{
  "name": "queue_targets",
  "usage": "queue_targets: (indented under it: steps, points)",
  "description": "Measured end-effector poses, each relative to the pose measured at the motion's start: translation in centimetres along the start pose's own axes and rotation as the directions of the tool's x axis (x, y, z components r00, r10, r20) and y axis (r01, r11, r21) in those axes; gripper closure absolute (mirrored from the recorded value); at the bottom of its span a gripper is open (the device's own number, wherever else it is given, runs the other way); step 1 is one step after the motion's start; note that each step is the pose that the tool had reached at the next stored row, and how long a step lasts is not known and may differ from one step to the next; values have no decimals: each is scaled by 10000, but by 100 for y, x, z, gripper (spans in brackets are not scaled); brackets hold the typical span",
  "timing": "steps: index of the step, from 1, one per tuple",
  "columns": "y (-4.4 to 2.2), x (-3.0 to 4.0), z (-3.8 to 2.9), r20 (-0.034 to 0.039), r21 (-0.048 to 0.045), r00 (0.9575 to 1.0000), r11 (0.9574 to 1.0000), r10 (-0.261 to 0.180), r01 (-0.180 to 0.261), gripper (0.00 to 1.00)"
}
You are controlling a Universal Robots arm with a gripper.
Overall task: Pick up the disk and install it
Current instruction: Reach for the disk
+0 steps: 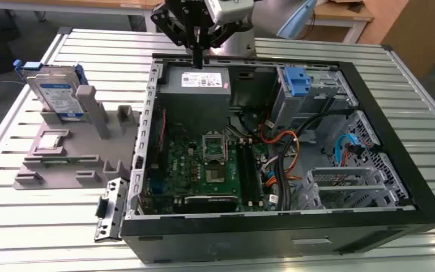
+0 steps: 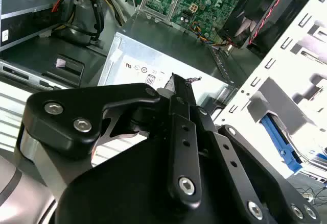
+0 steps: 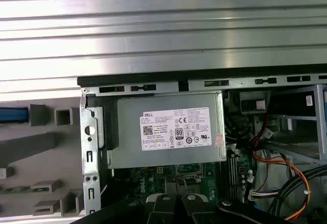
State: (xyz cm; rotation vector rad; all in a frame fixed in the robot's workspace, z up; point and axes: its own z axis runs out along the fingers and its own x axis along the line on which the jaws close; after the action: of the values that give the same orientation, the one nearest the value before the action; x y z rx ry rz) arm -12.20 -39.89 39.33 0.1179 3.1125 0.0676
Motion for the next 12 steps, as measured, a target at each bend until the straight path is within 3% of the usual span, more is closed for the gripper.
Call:
queue_targets:
  steps: [12]
  points:
    - [0, 0, 0, 0, 0, 10000, 10000, 0, 0, 90]
